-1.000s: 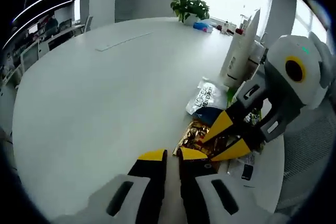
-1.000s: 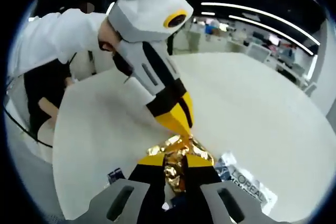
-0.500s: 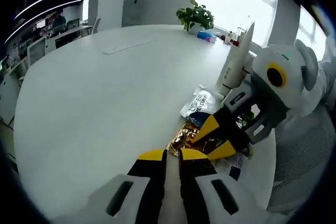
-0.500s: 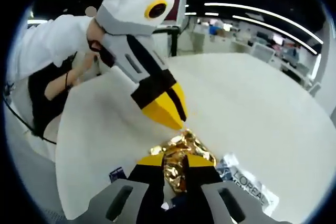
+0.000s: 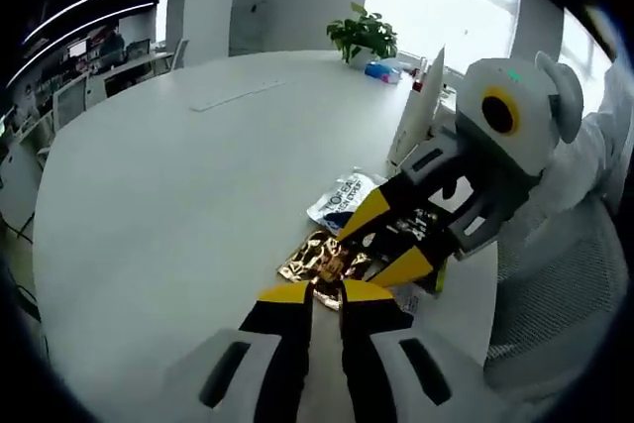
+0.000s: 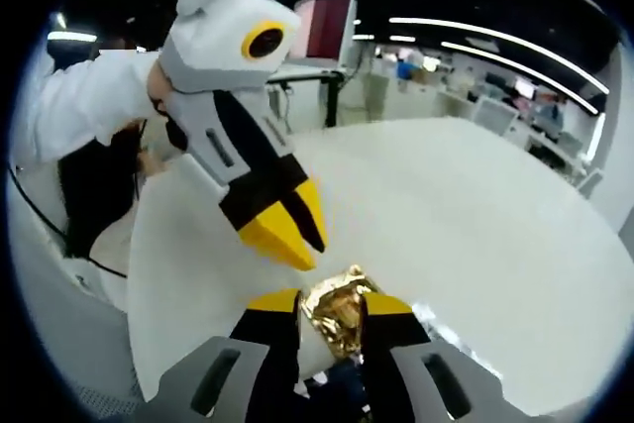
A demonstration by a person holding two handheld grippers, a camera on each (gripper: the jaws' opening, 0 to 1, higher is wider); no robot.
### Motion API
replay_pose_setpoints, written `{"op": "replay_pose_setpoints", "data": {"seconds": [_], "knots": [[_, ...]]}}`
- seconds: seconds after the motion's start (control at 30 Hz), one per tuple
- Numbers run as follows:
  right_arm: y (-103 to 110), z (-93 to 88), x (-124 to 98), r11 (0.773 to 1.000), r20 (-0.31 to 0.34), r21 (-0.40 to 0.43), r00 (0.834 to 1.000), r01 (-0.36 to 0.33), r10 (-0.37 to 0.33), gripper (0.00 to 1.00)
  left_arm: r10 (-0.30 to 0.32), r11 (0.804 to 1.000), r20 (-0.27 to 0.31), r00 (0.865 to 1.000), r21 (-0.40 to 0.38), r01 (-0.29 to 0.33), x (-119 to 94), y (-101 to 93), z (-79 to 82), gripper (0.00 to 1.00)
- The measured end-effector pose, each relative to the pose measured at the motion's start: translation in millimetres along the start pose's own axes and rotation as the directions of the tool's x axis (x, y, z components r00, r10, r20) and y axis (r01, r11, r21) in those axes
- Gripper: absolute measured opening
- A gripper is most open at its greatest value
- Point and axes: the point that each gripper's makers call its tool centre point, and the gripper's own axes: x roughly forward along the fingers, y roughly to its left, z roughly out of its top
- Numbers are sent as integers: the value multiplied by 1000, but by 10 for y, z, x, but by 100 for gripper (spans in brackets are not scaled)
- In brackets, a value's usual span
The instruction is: Arrange the skincare products in the storage area until every visible bottle or jar stands upright without overlapping.
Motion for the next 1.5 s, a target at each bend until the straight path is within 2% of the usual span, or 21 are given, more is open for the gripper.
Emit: {"op": "replay_pose_setpoints", "data": {"seconds": [0.17,0.27,0.33,0.43,0.57,0.83,1.1,1.5], "knots": [[-11,65,-216,999,6,-39,1000,27,-27,23,47,999,6,999,-8,-47,-86,-66,21,12],[-29,116,-354,998,18,-41,999,49,-48,30,79,997,41,996,-29,-77,-151,-130,72,13],[-10,139,-450,997,20,-55,999,47,-46,31,83,996,62,995,-37,-81,-203,-185,114,14],[32,149,-579,996,18,-74,999,45,-43,38,75,996,78,994,-45,-72,-257,-262,156,16],[95,146,-760,998,31,-45,998,48,-46,46,82,996,86,993,-30,-79,-333,-373,175,26],[140,44,-1060,995,21,-28,996,93,-92,59,85,996,121,989,-28,-82,-426,-523,253,44],[85,-19,-1319,987,22,-18,987,160,-159,73,88,996,137,987,-11,-87,-502,-659,305,61],[-69,-202,-1538,971,-18,40,972,237,-236,90,89,996,160,983,-23,-86,-542,-837,306,70]]}}
